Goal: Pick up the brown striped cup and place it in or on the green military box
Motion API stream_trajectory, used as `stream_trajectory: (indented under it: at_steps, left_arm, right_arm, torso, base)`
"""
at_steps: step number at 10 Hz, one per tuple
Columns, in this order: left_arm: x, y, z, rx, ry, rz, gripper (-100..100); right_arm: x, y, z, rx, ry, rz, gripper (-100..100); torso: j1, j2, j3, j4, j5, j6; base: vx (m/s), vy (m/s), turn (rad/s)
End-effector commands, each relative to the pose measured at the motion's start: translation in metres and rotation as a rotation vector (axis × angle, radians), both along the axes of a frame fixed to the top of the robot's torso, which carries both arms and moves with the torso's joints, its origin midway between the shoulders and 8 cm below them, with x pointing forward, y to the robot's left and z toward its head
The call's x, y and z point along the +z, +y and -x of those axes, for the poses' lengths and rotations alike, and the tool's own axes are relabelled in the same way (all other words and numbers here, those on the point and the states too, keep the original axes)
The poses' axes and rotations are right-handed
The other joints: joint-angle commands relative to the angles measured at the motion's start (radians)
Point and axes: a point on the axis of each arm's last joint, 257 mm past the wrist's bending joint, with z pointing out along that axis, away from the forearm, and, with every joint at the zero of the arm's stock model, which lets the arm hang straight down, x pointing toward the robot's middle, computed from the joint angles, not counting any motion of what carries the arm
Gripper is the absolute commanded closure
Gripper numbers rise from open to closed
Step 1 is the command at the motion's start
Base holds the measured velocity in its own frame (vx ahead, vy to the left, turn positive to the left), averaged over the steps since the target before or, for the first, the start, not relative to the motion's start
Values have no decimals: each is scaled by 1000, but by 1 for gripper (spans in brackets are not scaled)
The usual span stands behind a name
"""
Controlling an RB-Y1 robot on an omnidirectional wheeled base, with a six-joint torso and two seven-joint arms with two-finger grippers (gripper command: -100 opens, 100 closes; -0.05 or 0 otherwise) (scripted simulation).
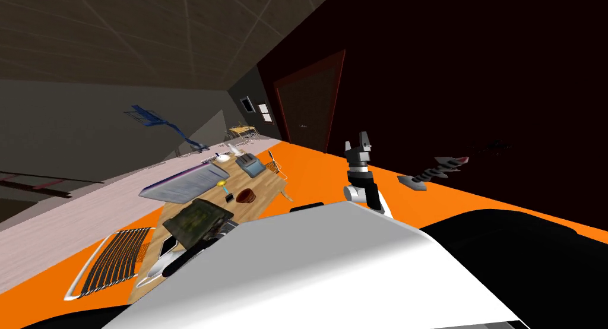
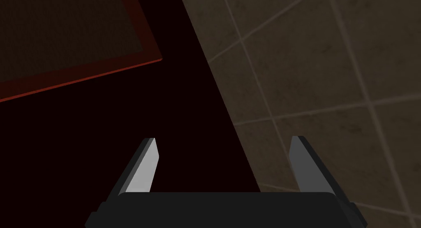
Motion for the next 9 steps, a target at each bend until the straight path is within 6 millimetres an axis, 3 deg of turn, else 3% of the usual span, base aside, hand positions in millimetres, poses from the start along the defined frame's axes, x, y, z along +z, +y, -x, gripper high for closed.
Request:
stream_trajectory:
  at_steps: [1, 2, 3, 4, 5, 6, 7, 8, 9]
  left_arm:
    - [1, 8, 10, 16, 28, 19, -100]
    - [-4, 20, 27, 35, 84, 33, -100]
    - [-1, 23, 26, 36, 82, 38, -100]
    - [-3, 34, 43, 50, 139, 50, -100]
    - [0, 37, 41, 52, 135, 54, -100]
    - [-2, 46, 57, 65, 189, 69, -100]
    - [3, 49, 55, 64, 187, 67, -100]
    - [2, 56, 70, 74, 239, 83, -100]
    - [6, 60, 67, 72, 238, 79, -100]
  right_arm:
    - [0, 0, 0, 0, 0, 0, 0]
    - [0, 0, 0, 0, 0, 0, 0]
    - [0, 0, 0, 0, 0, 0, 0]
    - [0, 0, 0, 0, 0, 0, 0]
    - [0, 0, 0, 0, 0, 0, 0]
    - [0, 0, 0, 0, 0, 0, 0]
    - [0, 0, 0, 0, 0, 0, 0]
    - [0, 0, 0, 0, 0, 0, 0]
    - [0, 0, 0, 0, 0, 0, 0]
  torso:
    - [0, 0, 0, 0, 0, 0]
    - [-1, 0, 0, 0, 0, -1]
    - [-1, 0, 0, 0, 0, 0]
    - [-2, 0, 0, 0, 0, -1]
    - [0, 1, 0, 0, 0, -1]
    - [-1, 0, 0, 0, 0, -1]
    - [-1, -1, -1, 0, 0, 0]
    - [-1, -2, -1, 0, 0, -1]
    - [0, -1, 0, 0, 0, -1]
  base:
    - [-35, 101, -308]
    - [-45, 100, -444]
    - [-32, 95, -317]
    - [-60, 128, -342]
    - [-42, 97, -297]
    - [-27, 97, -430]
    - [-27, 98, -322]
    - [-65, 110, -334]
    - [-43, 98, -236]
